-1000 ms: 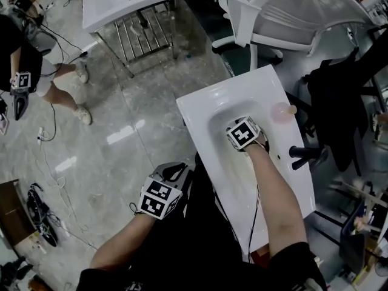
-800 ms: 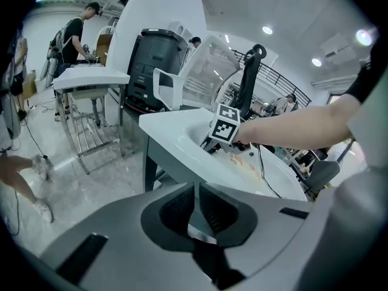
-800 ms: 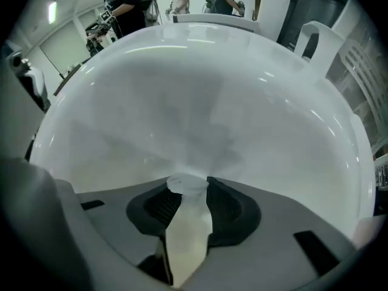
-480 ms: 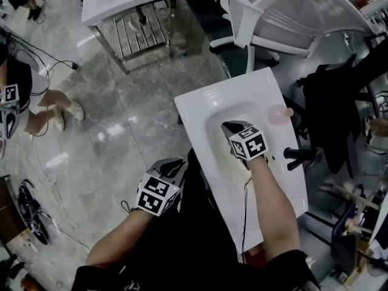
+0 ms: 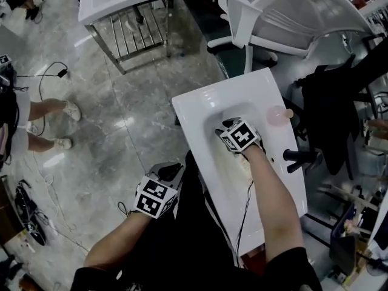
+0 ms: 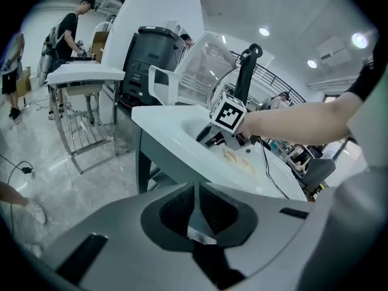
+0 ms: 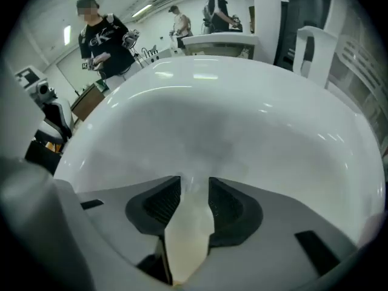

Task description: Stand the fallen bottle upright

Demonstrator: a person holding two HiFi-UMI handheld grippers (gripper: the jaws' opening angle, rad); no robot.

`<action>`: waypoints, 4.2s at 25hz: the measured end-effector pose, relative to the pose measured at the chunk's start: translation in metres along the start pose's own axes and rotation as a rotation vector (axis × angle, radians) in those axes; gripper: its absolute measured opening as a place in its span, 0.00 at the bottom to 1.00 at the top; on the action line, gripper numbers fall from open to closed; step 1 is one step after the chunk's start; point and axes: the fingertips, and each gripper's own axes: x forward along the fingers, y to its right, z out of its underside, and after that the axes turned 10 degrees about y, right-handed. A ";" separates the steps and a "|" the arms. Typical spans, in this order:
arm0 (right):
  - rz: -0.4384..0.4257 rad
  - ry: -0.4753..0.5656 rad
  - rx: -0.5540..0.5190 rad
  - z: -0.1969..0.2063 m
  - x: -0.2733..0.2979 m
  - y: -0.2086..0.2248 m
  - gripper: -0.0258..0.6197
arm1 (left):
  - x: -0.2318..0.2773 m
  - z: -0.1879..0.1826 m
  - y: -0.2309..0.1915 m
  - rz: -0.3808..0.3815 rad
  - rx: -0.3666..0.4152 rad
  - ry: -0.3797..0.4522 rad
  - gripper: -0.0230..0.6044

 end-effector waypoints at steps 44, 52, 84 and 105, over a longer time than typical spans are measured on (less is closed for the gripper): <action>-0.083 -0.100 0.020 0.018 0.006 0.011 0.30 | 0.027 -0.009 -0.024 -0.039 -0.015 0.060 0.10; -0.095 -0.178 0.011 0.015 0.017 0.007 0.20 | 0.033 -0.003 -0.029 -0.051 -0.056 0.062 0.10; -0.365 0.384 -0.279 -0.050 -0.164 -0.161 0.19 | 0.012 -0.093 0.072 0.185 0.258 0.237 0.11; 0.136 0.922 0.226 0.065 -0.309 -0.052 0.20 | -0.003 -0.078 0.172 0.109 0.303 0.179 0.11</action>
